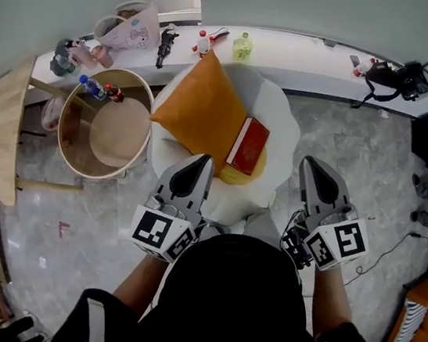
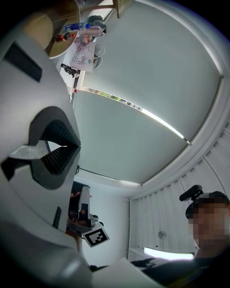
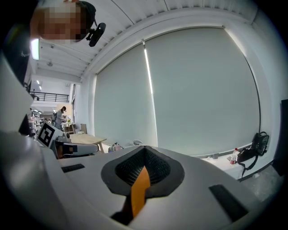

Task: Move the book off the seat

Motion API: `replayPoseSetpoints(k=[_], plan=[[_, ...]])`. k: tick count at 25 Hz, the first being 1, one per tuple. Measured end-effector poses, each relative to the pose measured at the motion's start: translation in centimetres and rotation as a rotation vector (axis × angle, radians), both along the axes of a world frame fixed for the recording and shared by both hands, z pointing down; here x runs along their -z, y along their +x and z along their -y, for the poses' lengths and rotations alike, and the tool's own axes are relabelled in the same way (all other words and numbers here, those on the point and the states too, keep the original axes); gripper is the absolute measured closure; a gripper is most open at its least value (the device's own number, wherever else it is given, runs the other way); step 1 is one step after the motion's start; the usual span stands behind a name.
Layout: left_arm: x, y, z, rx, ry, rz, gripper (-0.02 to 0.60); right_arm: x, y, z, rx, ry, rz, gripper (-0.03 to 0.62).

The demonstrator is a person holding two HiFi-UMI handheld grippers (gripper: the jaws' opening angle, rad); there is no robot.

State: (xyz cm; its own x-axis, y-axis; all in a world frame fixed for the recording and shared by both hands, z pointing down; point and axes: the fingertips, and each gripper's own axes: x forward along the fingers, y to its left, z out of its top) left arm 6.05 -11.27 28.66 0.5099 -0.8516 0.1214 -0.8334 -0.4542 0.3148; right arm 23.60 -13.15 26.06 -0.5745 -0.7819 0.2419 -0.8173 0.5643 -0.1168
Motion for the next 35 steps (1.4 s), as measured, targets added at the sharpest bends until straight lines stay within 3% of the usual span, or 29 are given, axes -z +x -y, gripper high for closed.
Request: replayPoseSetpoints(k=[8,12,19,31,35], plan=[[-2.3,2.6,3.0,0.024,-0.065,0.027,0.568,-2.2,2.5,2.9,0.045,-0.053,-0.03,0.588],[-4.3,3.7,5.3,0.052,-0.105,0.087,0.568,-3.3,4.0,5.9,0.073,-0.066,-0.026,0.588],[-8.0,5.6,7.9,0.081,-0.217,0.13,0.568,-6.5,5.4,11.3,0.128,-0.114,-0.009,0.588],[-20.5,6.9,12.8,0.137,-0.381,0.196,0.562,-18.3,4.6,18.6,0.234,-0.242,0.015,0.588],[-25.6,6.8,13.1,0.144,-0.42,0.205,0.525,-23.1,3.8,19.3,0.256,-0.268,0.034,0.588]])
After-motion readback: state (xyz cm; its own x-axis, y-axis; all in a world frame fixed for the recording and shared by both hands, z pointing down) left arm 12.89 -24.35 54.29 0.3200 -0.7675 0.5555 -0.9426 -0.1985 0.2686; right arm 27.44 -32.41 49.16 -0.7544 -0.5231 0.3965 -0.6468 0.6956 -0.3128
